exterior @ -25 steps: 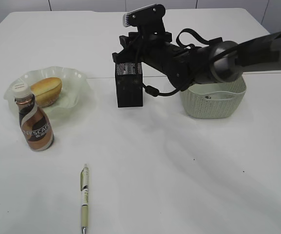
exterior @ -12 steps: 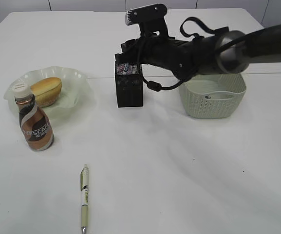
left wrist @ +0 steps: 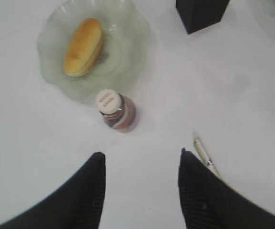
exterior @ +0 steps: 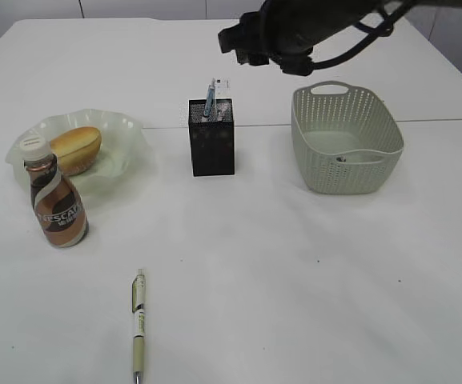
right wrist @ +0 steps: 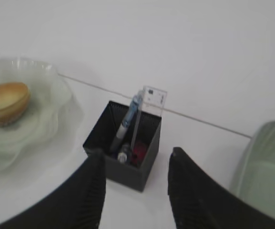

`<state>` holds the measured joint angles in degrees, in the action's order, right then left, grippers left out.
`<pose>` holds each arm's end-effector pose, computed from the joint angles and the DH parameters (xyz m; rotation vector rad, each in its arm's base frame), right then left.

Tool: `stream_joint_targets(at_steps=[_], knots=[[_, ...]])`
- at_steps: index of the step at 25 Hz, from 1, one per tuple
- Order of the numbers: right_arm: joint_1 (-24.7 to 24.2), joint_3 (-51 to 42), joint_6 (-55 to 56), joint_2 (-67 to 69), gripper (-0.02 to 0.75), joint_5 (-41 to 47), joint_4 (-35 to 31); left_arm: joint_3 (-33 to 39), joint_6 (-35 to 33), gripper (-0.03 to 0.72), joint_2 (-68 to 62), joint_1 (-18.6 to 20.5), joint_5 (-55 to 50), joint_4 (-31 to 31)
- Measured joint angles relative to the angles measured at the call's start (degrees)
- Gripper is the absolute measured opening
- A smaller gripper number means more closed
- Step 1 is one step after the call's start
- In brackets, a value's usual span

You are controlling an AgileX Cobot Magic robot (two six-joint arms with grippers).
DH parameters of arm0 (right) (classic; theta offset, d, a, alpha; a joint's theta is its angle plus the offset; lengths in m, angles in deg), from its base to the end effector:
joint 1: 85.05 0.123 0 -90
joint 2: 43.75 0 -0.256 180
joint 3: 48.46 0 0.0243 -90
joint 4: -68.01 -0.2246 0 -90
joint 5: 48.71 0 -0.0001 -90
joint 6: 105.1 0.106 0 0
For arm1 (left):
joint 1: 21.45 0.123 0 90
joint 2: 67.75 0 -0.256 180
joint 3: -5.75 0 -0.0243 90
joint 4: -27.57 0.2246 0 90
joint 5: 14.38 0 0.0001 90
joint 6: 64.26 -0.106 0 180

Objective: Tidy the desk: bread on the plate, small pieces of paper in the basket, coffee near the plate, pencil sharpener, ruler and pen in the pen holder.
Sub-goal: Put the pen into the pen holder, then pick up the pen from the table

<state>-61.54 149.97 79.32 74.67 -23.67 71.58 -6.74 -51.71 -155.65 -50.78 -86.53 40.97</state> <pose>0.3991 0.1706 0.2723 -0.4091 2.1508 0.2156 0.2363 -0.1060 0.3721 0.3779 2.5021 0.0259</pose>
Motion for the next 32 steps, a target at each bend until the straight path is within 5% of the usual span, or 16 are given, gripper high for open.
stream_joint_targets(at_steps=[13, 22, 32], knots=[[0.00, 0.36, 0.00, -9.19, 0.325, 34.21, -1.55, 0.00, 16.48, 0.368, -9.33, -2.52, 0.21, -4.30], [0.00, 0.44, 0.00, -9.19, 0.325, 43.07, -1.68, 1.41, 22.16, 0.368, -18.20, -4.20, 1.13, -5.67], [0.00, 0.44, 0.00, -9.19, 0.326, 45.64, -3.00, 19.60, 24.14, 0.368, -21.29, -4.20, 8.17, -12.64]])
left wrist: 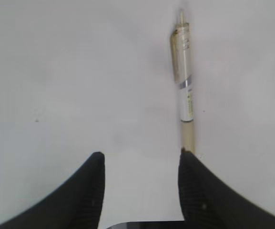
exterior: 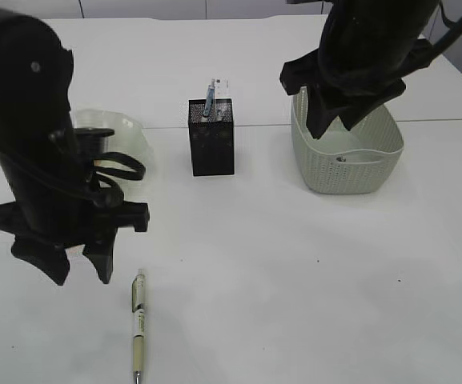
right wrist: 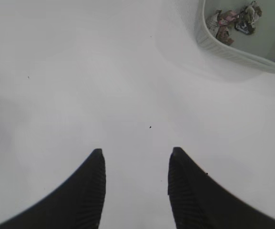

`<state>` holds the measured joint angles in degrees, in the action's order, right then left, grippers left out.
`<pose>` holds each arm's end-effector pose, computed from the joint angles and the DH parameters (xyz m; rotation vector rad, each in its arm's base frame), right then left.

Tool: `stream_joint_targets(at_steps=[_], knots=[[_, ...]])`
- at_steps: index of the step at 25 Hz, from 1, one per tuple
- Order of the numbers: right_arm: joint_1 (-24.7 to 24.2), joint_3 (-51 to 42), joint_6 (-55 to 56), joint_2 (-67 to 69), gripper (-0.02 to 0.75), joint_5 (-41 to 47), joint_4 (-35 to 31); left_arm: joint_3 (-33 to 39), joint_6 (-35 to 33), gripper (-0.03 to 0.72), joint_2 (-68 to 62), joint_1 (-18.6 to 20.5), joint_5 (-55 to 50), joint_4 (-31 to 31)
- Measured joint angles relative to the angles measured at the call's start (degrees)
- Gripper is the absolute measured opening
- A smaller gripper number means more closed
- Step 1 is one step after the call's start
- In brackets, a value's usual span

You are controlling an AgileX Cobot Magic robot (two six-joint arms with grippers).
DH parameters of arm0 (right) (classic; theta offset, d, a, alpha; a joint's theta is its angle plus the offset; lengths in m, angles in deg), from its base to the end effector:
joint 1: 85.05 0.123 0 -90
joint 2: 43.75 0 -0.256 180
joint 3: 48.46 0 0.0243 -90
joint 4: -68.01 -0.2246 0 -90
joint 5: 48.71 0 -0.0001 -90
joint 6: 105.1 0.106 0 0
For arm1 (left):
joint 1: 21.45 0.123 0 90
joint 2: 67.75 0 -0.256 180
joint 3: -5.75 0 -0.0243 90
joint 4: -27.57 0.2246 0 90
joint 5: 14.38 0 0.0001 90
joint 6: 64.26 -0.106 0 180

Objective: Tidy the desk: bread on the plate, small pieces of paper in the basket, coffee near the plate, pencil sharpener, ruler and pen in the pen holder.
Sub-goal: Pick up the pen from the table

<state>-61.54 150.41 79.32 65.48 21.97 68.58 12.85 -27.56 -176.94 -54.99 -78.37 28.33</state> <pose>0.3153 0.1361 0.2873 -0.4694 2.7770 0.0999 0.2471 -0.1623 0.1811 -0.0774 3.1377 0.0197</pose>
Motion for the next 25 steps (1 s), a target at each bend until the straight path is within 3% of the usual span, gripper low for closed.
stream_joint_targets(at_steps=[8, 19, 25], knots=[[0.00, 0.00, 0.04, 0.00, 0.325, 0.00, -0.21, 4.22, 0.50, 0.368, -0.71, -1.89, 11.53, -4.16], [0.00, 0.00, 0.04, 0.00, 0.325, 0.04, -0.21, 4.22, 1.59, 0.365, -8.59, -2.30, 15.53, -4.60], [0.00, 0.00, 0.04, 0.00, 0.325, 0.04, -0.21, 4.22, 1.75, 0.323, -10.24, -2.30, 17.56, -5.36]])
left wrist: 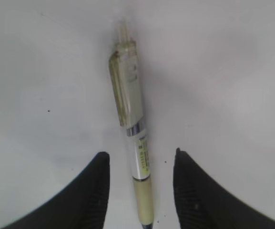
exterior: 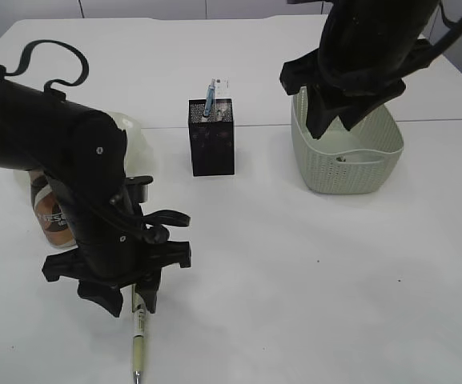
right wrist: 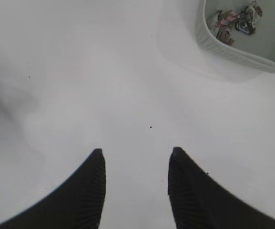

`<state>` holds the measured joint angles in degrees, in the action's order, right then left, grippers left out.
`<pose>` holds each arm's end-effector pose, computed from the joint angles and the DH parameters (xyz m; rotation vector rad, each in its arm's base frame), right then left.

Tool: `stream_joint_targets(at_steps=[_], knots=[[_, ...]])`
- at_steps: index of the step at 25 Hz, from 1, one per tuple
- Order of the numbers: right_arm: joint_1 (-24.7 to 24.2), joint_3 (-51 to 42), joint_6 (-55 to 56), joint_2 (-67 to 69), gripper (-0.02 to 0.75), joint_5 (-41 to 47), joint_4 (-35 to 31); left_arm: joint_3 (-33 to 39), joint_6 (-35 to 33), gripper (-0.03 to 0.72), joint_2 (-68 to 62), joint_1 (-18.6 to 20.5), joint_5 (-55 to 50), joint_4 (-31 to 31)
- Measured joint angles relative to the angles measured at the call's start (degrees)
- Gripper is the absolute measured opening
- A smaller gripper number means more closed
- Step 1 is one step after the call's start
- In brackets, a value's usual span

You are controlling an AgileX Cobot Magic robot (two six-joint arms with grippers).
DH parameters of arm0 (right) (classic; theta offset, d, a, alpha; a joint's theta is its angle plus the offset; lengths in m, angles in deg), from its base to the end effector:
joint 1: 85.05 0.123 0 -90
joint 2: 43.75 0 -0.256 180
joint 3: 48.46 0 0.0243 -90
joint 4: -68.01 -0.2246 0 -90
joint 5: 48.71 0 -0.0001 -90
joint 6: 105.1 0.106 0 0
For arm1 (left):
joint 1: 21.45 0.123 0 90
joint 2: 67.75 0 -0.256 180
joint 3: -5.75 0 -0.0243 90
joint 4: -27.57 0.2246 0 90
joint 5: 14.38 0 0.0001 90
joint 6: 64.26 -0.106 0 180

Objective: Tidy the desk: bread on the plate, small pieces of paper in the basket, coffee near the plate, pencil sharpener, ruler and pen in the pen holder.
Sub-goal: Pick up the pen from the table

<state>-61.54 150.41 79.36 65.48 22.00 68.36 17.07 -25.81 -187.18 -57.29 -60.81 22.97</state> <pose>0.3151 0.1364 0.2873 -0.4677 2.7786 0.1052 0.2534 -0.1907 0.1121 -0.1559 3.1321 -0.1210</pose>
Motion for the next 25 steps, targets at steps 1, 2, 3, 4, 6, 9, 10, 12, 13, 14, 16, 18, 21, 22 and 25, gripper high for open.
stream_joint_targets(at_steps=[1, 2, 3, 4, 6, 9, 10, 12, 13, 14, 16, 18, 21, 22, 25], knots=[[0.00, 0.00, 0.00, 0.00, 0.326, 0.00, 0.00, 0.00, 0.00, 0.321, -0.34, -0.02, 0.00, -0.16], [0.00, 0.00, 0.00, 0.00, 0.326, 0.00, 0.00, 0.00, 0.00, 0.321, -0.88, -0.12, 0.00, -0.14], [0.00, 0.00, 0.00, 0.00, 0.326, 0.00, 0.00, 0.00, 0.10, 0.320, -1.37, -0.12, 0.12, -0.19], [0.00, 0.00, 0.00, 0.00, 0.326, 0.00, 0.00, 0.00, 0.10, 0.319, -1.88, -0.12, 0.12, -0.19], [0.00, 0.00, 0.00, 0.00, 0.326, 0.00, 0.00, 0.00, 0.10, 0.318, -2.35, -0.12, 0.23, -0.19], [0.00, 0.00, 0.00, 0.00, 0.326, 0.00, 0.00, 0.00, 0.10, 0.318, -2.71, -0.12, 1.02, -0.28], [0.00, 0.00, 0.00, 0.00, 0.326, 0.00, 0.00, 0.00, 0.10, 0.318, -2.80, -0.12, 1.26, -0.28], [0.00, 0.00, 0.00, 0.00, 0.326, 0.00, 0.00, 0.00, 0.10, 0.318, -2.99, -0.12, 1.26, -0.28], [0.00, 0.00, 0.00, 0.00, 0.326, 0.00, 0.00, 0.00, 0.10, 0.318, -2.99, -0.12, 1.37, -0.28], [0.00, 0.00, 0.00, 0.00, 0.326, 0.00, 0.00, 0.00, 0.10, 0.318, -2.99, -0.12, 1.35, -0.28], [0.00, 0.00, 0.00, 0.00, 0.326, 0.00, 0.00, 0.00, 0.10, 0.318, -3.08, -0.12, 1.35, -0.28], [0.00, 0.00, 0.00, 0.00, 0.326, 0.00, 0.00, 0.00, -0.02, 0.318, -3.44, -0.12, 1.35, -0.28], [0.00, 0.00, 0.00, 0.00, 0.326, 0.00, 0.00, 0.00, -0.49, 0.318, -3.78, -0.12, 1.35, -0.43], [0.00, 0.00, 0.00, 0.00, 0.326, 0.00, -0.35, 0.00, -0.61, 0.318, -3.78, -0.12, 1.35, -0.48], [0.00, 0.00, 0.09, 0.00, 0.326, 0.00, 0.00, 0.00, -1.08, 0.318, -3.90, -0.12, 1.35, -0.48]])
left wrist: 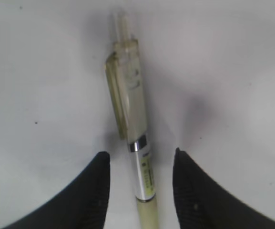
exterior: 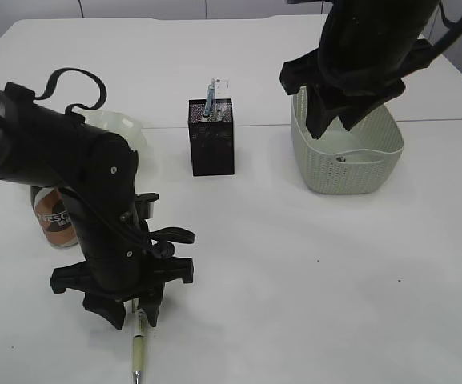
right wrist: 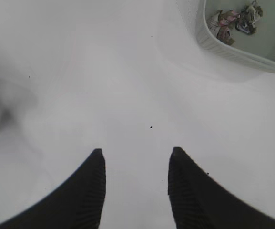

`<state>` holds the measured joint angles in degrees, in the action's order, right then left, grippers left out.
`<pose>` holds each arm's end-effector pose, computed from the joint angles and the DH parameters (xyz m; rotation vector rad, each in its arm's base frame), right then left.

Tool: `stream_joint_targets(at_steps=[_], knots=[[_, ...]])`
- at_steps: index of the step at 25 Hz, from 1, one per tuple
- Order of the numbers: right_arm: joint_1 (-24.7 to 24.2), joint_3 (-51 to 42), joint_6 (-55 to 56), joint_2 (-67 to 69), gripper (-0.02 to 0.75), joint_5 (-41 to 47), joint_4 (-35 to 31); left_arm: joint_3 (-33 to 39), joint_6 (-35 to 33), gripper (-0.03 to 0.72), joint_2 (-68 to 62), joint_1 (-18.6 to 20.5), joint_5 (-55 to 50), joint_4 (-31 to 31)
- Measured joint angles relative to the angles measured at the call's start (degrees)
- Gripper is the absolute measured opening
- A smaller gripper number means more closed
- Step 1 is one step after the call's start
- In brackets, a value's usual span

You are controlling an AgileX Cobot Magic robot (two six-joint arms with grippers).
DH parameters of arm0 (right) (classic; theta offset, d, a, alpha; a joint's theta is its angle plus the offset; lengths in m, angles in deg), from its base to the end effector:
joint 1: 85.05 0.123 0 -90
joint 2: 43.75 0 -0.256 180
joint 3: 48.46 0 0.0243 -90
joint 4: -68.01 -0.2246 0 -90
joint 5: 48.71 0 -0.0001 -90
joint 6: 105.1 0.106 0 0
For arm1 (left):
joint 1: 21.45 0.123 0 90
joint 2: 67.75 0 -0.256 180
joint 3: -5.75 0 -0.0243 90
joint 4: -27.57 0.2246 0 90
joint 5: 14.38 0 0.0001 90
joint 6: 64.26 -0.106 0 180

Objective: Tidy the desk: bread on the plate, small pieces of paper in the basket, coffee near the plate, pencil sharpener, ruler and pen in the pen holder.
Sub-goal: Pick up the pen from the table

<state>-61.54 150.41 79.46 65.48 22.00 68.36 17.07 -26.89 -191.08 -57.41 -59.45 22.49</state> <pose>0.3151 0.1364 0.2873 -0.4653 2.7790 0.1056 0.2536 -0.1922 0.0905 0.1353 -3.1039 0.0830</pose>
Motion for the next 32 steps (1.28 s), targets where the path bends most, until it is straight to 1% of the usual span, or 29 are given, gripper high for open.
stream_joint_targets(at_steps=[13, 19, 23, 26, 28, 30, 31, 32], knots=[[0.00, 0.00, 0.00, 0.00, 0.326, 0.09, 0.00, 0.00, -0.34, 0.318, 0.00, 0.00, 0.00, -0.65], [0.00, 0.00, 0.00, -0.22, 0.326, 0.09, 0.00, -0.11, -1.08, 0.318, -1.66, 0.00, -0.54, -2.56], [0.00, 0.00, 0.00, -0.34, 0.326, 0.09, 0.00, -0.31, -1.56, 0.309, -1.79, 0.00, -0.89, -2.71], [0.00, 0.00, 0.00, -0.34, 0.326, 0.13, -0.35, -0.44, -1.82, 0.260, -1.91, 0.00, -1.23, -2.60], [0.00, 0.00, 0.00, -0.34, 0.326, 0.13, 0.00, -0.44, -1.93, 0.197, -1.91, 0.00, -1.36, -2.24], [0.00, 0.00, 0.00, -0.34, 0.326, 0.13, 0.00, -0.44, -2.69, 0.113, -1.91, 0.00, -1.36, -2.03], [0.00, 0.00, 0.00, -0.34, 0.326, 0.13, 0.00, -0.44, -2.93, 0.083, -1.91, 0.00, -1.36, -1.87], [0.00, 0.00, 0.00, -0.34, 0.326, 0.22, 0.00, -0.44, -3.07, 0.071, -1.91, 0.00, -1.36, -1.63]])
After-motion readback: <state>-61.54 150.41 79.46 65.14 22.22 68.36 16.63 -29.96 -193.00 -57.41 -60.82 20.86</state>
